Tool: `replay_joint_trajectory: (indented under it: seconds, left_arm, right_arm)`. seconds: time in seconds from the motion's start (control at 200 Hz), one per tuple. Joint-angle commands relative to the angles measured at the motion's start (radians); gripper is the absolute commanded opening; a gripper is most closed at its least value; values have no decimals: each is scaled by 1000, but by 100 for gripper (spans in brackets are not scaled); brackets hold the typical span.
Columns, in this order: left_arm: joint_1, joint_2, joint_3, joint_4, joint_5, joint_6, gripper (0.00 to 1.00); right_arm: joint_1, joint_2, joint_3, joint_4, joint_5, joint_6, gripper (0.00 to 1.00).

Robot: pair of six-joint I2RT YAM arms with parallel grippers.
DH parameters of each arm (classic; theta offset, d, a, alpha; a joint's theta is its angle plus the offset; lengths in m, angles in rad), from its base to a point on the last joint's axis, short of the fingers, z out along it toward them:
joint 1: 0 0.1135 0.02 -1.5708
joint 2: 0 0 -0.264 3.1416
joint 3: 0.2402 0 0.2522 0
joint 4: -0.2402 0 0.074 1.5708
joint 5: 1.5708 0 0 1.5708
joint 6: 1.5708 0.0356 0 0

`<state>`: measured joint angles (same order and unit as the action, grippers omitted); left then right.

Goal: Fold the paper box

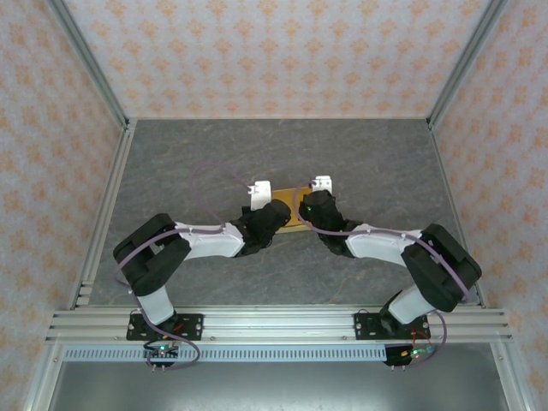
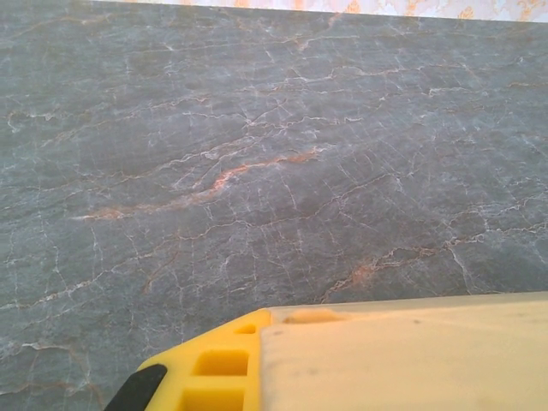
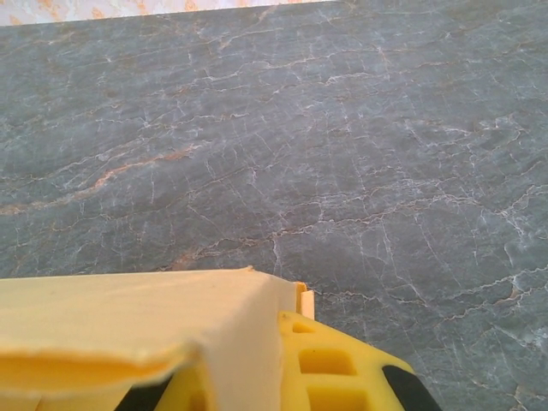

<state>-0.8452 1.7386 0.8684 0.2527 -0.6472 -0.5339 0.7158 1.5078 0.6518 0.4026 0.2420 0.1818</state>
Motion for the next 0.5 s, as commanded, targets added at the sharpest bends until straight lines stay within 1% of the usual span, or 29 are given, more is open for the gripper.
replay_joint_trajectory:
  seconds: [0.0,0.105,0.26,0.28,0.405,0.495]
  left_arm:
    - [-12,22,-40,22,-123,-14,1]
    - [-18,30,-66,53,-151,-21,1]
    - [-18,36,-78,92,-191,-6,1]
    - [-18,38,-76,98,-198,24,1]
    - [-16,57,-58,145,-233,88,1]
    - [0,83,-34,163,-235,108,1]
  right_arm:
    - [17,-12,-43,55,60,-22,0]
    - [41,-9,-73,107,105,-43,0]
    - [45,11,-86,160,166,-58,0]
    - [45,14,-86,166,174,-63,0]
    - [44,39,-63,198,211,-97,0]
    - [45,65,-37,220,235,-123,0]
